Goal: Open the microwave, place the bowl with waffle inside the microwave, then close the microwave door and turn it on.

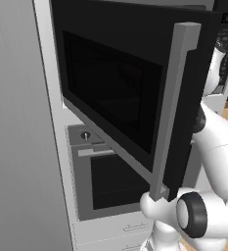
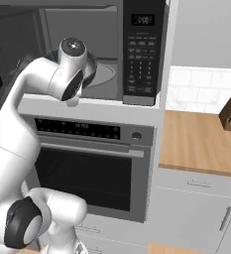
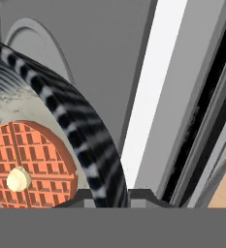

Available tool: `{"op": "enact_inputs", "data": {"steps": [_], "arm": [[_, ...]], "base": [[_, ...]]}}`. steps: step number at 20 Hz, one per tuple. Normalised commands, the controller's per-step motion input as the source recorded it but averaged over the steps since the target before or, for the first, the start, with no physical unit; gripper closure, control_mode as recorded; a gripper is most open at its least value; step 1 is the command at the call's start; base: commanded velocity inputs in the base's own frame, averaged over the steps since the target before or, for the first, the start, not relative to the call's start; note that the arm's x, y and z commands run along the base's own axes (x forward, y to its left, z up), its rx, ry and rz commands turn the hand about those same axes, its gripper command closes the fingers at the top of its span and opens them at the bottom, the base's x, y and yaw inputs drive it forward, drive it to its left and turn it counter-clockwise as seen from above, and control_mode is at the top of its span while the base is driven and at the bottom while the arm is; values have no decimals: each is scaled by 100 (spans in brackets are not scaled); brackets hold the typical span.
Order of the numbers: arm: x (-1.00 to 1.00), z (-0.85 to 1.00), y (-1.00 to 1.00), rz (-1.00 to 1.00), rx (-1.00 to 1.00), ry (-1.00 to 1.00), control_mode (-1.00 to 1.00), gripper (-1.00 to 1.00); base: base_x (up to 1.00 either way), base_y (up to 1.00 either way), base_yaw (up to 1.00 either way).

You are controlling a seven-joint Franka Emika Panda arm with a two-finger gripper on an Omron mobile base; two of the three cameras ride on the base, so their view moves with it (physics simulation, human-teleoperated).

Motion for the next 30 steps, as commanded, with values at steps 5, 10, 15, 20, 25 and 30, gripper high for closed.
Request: {"op": "enact_inputs", "data": {"steps": [5, 10, 15, 20, 25, 30], "arm": [[49, 6, 20, -2, 0, 0, -100, 100], [42, 7, 30, 0, 0, 0, -100, 100], [23, -1, 29, 0, -1, 0, -100, 100], [11, -25, 14, 0, -1, 0, -100, 100], [18, -10, 10, 0, 0, 0, -100, 100], [42, 0, 19, -2, 0, 0, -100, 100]], "base": [[0, 0, 0], [0, 0, 0], [0, 0, 0], [0, 0, 0], [0, 0, 0], [0, 0, 0]]}}
